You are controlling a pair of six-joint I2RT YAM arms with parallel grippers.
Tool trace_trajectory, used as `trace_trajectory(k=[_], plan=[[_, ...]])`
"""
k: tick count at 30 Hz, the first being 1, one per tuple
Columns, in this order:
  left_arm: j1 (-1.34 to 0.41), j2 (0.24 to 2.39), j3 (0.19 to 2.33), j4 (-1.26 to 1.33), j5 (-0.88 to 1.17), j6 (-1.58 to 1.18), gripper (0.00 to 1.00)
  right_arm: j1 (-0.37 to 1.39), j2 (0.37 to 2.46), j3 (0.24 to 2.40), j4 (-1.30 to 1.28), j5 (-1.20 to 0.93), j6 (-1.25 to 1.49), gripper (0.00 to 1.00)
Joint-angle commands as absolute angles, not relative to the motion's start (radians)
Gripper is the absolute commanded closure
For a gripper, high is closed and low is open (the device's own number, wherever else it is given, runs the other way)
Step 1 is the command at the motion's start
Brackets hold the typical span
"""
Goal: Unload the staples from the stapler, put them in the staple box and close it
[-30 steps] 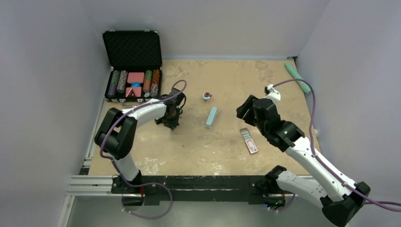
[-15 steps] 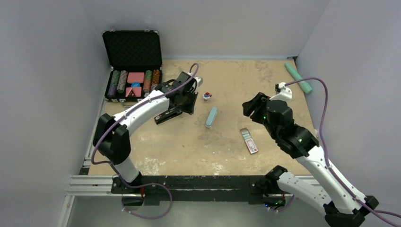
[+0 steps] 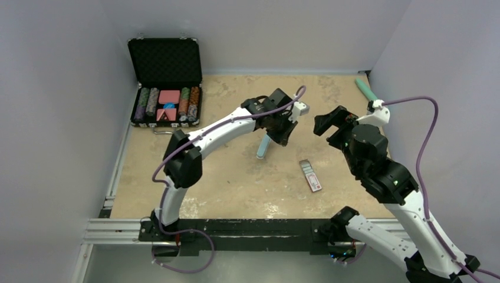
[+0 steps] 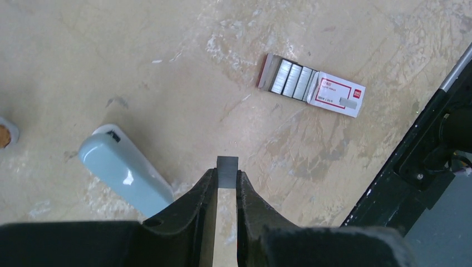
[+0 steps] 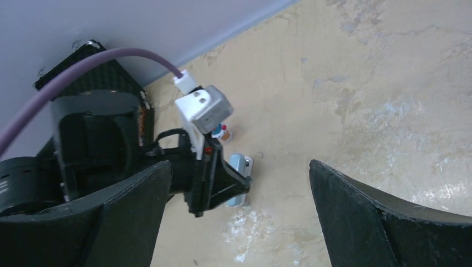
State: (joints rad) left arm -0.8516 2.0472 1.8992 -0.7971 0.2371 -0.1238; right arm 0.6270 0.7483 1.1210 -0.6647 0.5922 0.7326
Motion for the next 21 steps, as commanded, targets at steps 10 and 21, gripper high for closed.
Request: trace_trajectory(k=[10, 21], plan=[[-0.96, 2.309, 2.198, -0.732, 0.18, -0.031, 0.92, 0.62, 0.764, 1.173, -0.644, 0.596, 0.667, 0.01], [-0.995, 2.41, 2.223, -0.612, 0.246, -0.035, 0.9, 0.618, 0.766, 1.156, -0.639, 0.57, 0.667, 0.01]])
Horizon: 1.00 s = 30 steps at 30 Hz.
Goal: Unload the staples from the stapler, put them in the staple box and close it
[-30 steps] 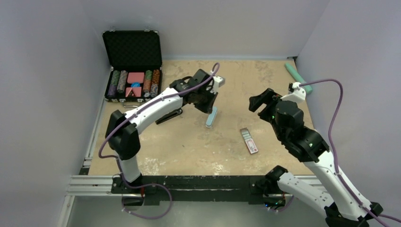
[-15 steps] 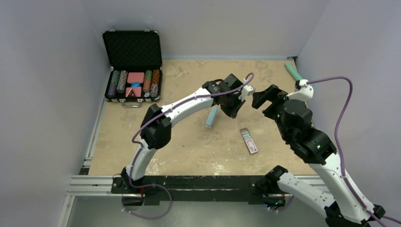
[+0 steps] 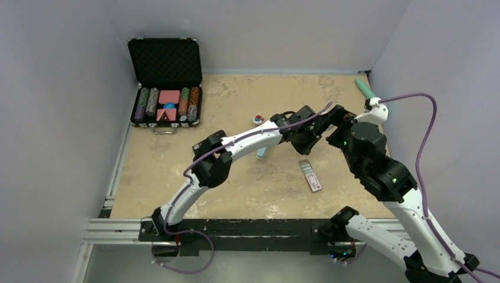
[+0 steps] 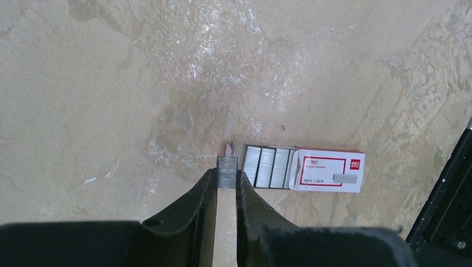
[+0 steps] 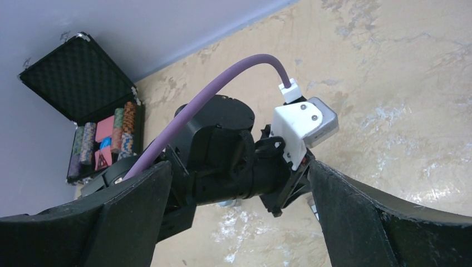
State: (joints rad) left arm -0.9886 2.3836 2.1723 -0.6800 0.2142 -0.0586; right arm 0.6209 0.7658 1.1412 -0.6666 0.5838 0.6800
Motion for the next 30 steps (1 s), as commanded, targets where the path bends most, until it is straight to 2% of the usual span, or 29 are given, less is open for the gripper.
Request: trace_trajectory(k=[1, 30], plan=[[-0.997, 2.42, 2.228, -0.613, 0.24, -0.028, 0.89, 0.617, 0.766, 1.155, -0.637, 0.567, 0.667, 0.01], [-1.034, 2.399, 2.061, -0.55, 0.237, -0.03, 0.94, 0.617, 0.791, 1.122, -0.608, 0.517, 0.689, 0.01]])
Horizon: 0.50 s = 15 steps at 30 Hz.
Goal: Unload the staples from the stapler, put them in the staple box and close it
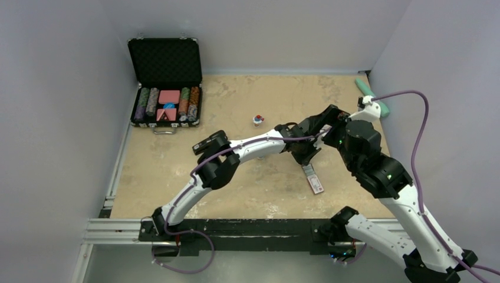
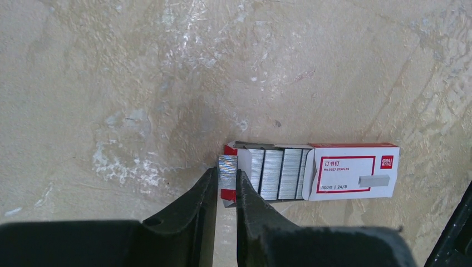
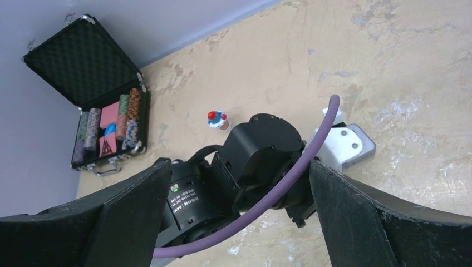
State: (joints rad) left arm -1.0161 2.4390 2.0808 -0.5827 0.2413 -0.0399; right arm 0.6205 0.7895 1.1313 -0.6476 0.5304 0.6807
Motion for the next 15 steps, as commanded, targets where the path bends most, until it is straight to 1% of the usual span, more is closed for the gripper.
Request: trace_trajectory(k=[1, 6, 15], plan=[[-1.034, 2.388, 2.056, -0.549, 0.228, -0.031, 0.94, 0.617, 0.791, 1.121, -0.608, 0.515, 0.689, 0.01], [-1.034, 2.345, 2.067, -0.58, 0.202, -0.038, 0.94, 0.617, 0.788, 1.119, -0.608, 0.506, 0.69, 0.02], [-1.044, 2.291, 2.047, -0.597, 0.341, -0.077, 0.94, 0.617, 0.79, 1.111, -0.601, 0.492, 0.693, 0.02]])
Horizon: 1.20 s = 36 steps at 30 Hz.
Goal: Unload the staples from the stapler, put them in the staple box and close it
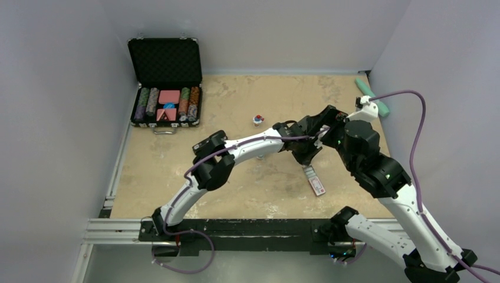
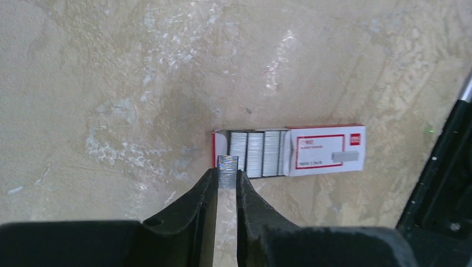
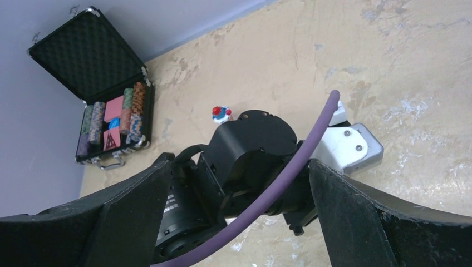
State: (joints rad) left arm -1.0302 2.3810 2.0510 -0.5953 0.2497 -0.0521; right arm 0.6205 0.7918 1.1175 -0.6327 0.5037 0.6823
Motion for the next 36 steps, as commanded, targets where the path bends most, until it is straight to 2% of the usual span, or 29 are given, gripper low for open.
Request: trace_trajectory(k=[1, 10, 24, 36], plan=[[-1.045, 2.291, 2.049, -0.601, 0.358, -0.079, 0.94, 0.616, 0.789, 1.111, -0.6, 0.492, 0.693, 0.02], [-1.063, 2.374, 2.12, -0.655, 0.425, -0.085, 0.93, 0.617, 0.783, 1.113, -0.601, 0.492, 0.694, 0.02], [-1.06, 2.446, 2.156, -0.672, 0.229, -0.047, 0.92, 0.617, 0.775, 1.112, -0.603, 0.488, 0.693, 0.02], [-1.054, 2.44, 2.155, -0.666, 0.18, -0.026, 0.93, 0.617, 0.772, 1.108, -0.601, 0.485, 0.688, 0.02]])
